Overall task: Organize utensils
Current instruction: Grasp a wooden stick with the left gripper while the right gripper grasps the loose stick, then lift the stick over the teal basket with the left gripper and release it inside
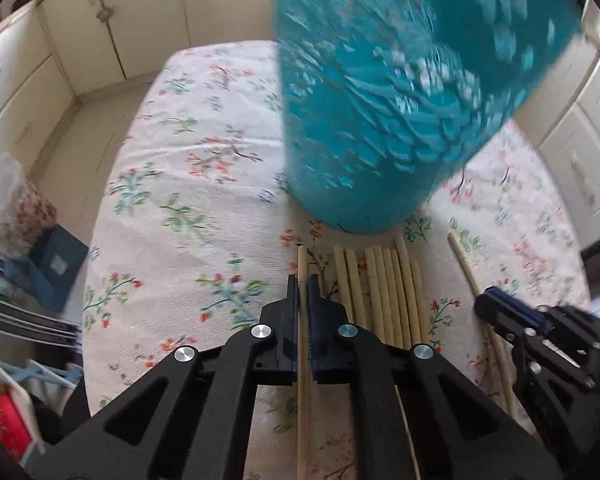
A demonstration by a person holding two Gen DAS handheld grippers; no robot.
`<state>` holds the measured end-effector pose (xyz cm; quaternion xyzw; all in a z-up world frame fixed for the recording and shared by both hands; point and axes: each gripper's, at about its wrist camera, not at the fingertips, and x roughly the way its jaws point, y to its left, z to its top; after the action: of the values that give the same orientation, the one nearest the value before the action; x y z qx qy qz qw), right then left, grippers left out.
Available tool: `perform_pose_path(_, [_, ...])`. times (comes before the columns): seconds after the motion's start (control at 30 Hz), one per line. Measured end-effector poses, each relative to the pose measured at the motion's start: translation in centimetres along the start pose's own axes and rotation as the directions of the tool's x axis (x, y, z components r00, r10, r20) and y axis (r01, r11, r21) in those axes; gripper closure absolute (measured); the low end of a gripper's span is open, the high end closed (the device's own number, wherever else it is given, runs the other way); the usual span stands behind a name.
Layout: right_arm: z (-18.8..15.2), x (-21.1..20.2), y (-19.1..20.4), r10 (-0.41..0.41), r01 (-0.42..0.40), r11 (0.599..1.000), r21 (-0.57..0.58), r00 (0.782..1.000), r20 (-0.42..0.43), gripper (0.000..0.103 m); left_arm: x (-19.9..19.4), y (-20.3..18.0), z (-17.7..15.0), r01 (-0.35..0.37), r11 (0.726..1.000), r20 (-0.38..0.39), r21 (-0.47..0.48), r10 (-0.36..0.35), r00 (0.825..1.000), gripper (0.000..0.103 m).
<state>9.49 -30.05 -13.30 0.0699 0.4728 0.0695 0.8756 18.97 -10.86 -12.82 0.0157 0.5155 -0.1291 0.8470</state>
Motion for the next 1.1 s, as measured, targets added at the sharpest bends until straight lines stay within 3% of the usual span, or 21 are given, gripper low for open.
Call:
perform_pose_path(0.07, [-0.1, 0.0, -0.1, 0.004, -0.004, 1.000, 0.011, 1.000, 0.006, 0.097, -2.1, 1.2, -0.2, 0.054, 0.998, 0.056, -0.041, -0.052, 0.997, 0.099])
perform_pose_path(0.17, [-0.1, -0.1, 0.0, -0.005, 0.004, 1.000, 0.009, 1.000, 0.012, 0.097, -6.7, 2.4, -0.2, 0.124, 0.990, 0.178, -0.064, -0.111, 0.978, 0.099])
perform_pose_path(0.27, [0.0, -0.2, 0.0, -0.003, 0.003, 1.000, 0.015, 1.000, 0.012, 0.097, -11.6, 3.3, 1.2, 0.180, 0.982, 0.305, -0.062, -0.153, 0.940, 0.099])
perform_pose_path(0.47, [0.3, -0.1, -0.1, -0.003, 0.003, 1.000, 0.026, 1.000, 0.016, 0.097, -17.6, 2.0, 6.8, 0.250, 0.968, 0.517, -0.020, -0.204, 0.831, 0.099])
perform_pose_path(0.53, [0.2, -0.2, 0.0, -0.002, 0.002, 1.000, 0.027, 1.000, 0.021, 0.097, -18.5, 1.0, 9.1, 0.247, 0.969, 0.597, -0.017, -0.188, 0.780, 0.099])
perform_pose_path(0.63, [-0.1, -0.3, 0.1, 0.004, -0.005, 0.999, 0.032, 1.000, 0.026, 0.097, -18.9, -0.2, 11.5, 0.225, 0.973, 0.681, -0.046, -0.134, 0.720, 0.099])
perform_pose_path(0.7, [-0.1, -0.3, -0.1, 0.012, -0.013, 0.999, 0.038, 1.000, 0.029, 0.097, -18.5, -0.6, 13.1, 0.209, 0.975, 0.717, -0.071, -0.096, 0.691, 0.099])
perform_pose_path(0.77, [-0.1, -0.3, -0.2, 0.017, -0.018, 0.999, 0.042, 0.999, 0.030, 0.097, -17.5, -1.2, 14.5, 0.193, 0.977, 0.738, -0.095, -0.061, 0.673, 0.099])
perform_pose_path(0.87, [0.0, -0.3, -0.2, 0.022, -0.024, 0.999, 0.046, 0.999, 0.028, 0.097, -15.2, -1.7, 16.2, 0.178, 0.976, 0.731, -0.123, -0.032, 0.681, 0.099])
perform_pose_path(0.97, [0.0, -0.3, -0.2, 0.028, -0.029, 0.998, 0.047, 0.999, 0.027, 0.097, -13.0, -2.0, 16.4, 0.168, 0.977, 0.703, -0.131, -0.028, 0.711, 0.099])
perform_pose_path(1.1, [0.1, -0.2, -0.3, 0.039, -0.040, 0.997, 0.059, 0.999, 0.023, 0.097, -11.4, -2.1, 15.4, 0.137, 0.982, 0.682, -0.126, -0.015, 0.731, 0.099])
